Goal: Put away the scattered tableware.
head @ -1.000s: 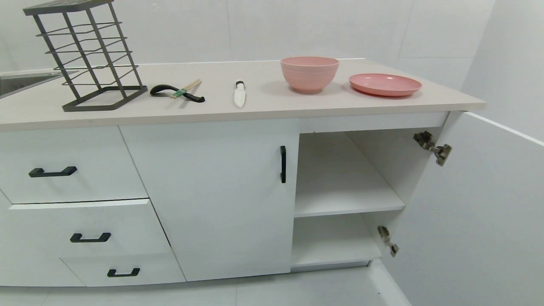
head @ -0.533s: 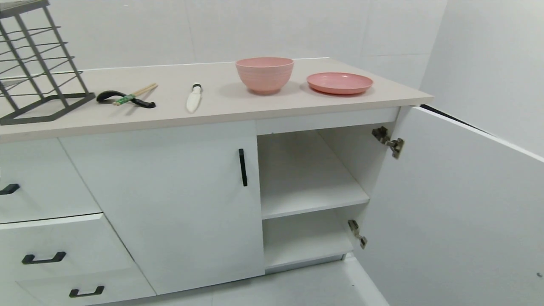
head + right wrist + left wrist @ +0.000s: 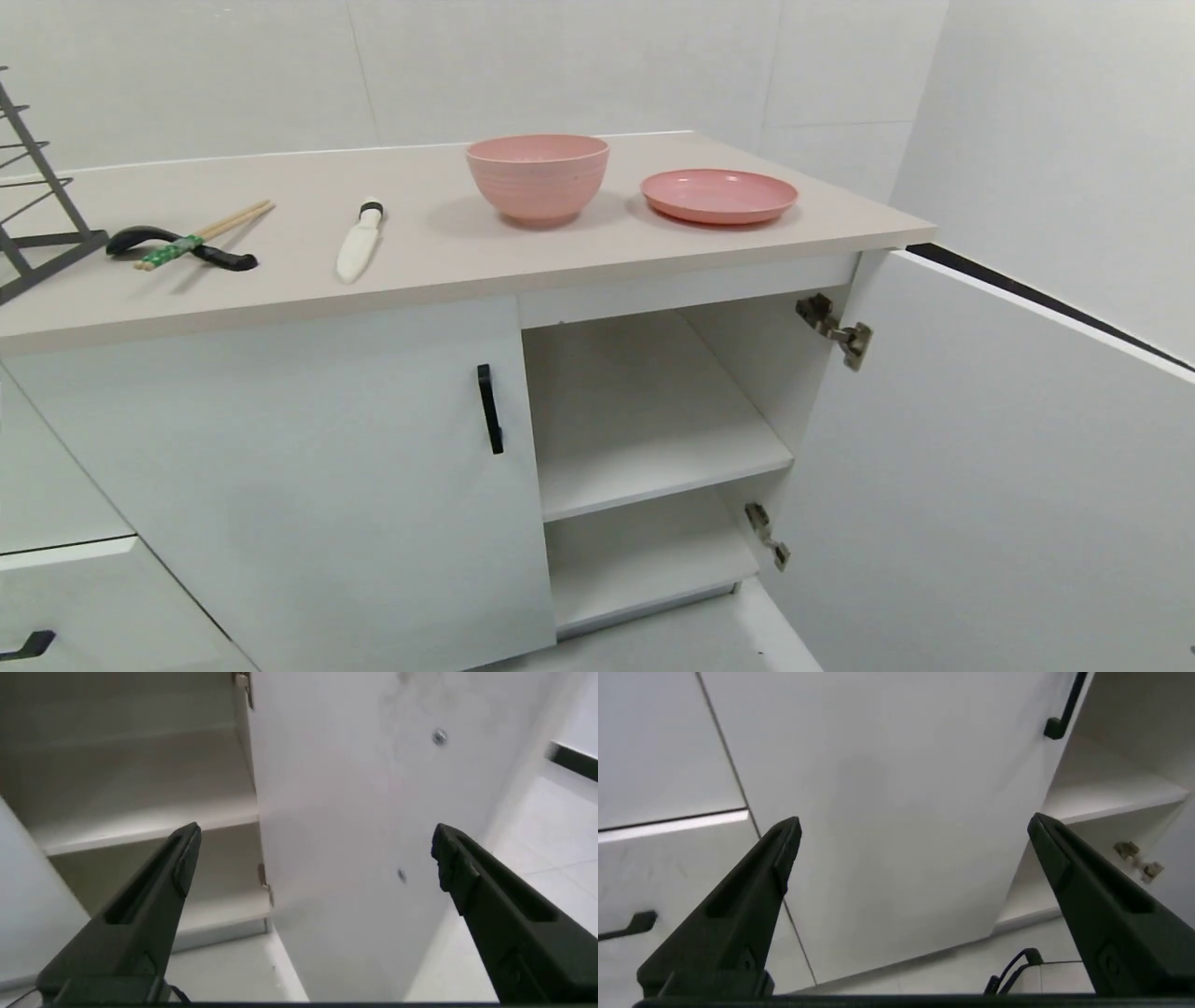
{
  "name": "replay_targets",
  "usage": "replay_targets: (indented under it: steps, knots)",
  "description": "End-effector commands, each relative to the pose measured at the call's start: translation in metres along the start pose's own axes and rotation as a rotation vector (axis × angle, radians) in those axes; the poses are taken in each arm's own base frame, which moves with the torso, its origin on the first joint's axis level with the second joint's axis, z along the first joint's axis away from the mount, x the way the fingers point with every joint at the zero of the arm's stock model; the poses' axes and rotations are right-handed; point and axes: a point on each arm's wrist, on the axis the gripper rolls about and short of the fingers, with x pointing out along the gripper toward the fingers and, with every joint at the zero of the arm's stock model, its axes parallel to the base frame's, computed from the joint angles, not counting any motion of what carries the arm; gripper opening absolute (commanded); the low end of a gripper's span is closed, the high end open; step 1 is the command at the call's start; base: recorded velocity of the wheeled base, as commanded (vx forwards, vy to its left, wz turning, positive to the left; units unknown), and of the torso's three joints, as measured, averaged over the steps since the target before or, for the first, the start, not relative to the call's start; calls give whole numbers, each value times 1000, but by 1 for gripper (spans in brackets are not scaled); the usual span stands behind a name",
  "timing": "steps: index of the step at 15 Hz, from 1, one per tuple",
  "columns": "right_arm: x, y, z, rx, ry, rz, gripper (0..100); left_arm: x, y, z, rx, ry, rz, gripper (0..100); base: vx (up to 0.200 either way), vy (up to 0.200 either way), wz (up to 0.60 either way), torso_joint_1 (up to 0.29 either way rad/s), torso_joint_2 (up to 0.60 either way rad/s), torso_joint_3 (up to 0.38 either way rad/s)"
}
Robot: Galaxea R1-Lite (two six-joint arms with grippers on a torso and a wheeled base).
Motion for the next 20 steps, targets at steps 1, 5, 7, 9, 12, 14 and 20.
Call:
replay_targets:
  steps: [1, 5, 7, 9, 12, 14, 20]
  knots:
    - [0, 0, 0, 0, 2, 1, 100, 0, 0, 0, 1, 2, 0, 100, 0, 0, 0, 0, 0, 0]
    - [0, 0, 0, 0, 2, 1, 100, 0, 0, 0, -1, 2, 0, 100, 0, 100, 0, 1, 0, 0]
    - [0, 0, 0, 0, 2, 1, 100, 0, 0, 0, 1, 2, 0, 100, 0, 100, 0, 1, 4, 4]
    - [0, 0, 0, 0, 2, 1, 100, 0, 0, 0, 1, 2, 0, 100, 0, 0, 0, 0, 0, 0]
    - [0, 0, 0, 0, 2, 1, 100, 0, 0, 0, -1, 2, 0, 100, 67, 0, 0, 1, 2, 2]
    - [0, 0, 0, 0, 2, 1, 100, 0, 0, 0, -2, 2, 0, 100, 200, 0, 0, -2, 0, 7]
    - [0, 0, 0, 0, 2, 1, 100, 0, 0, 0, -1, 2, 0, 100, 33, 0, 0, 1, 2, 1]
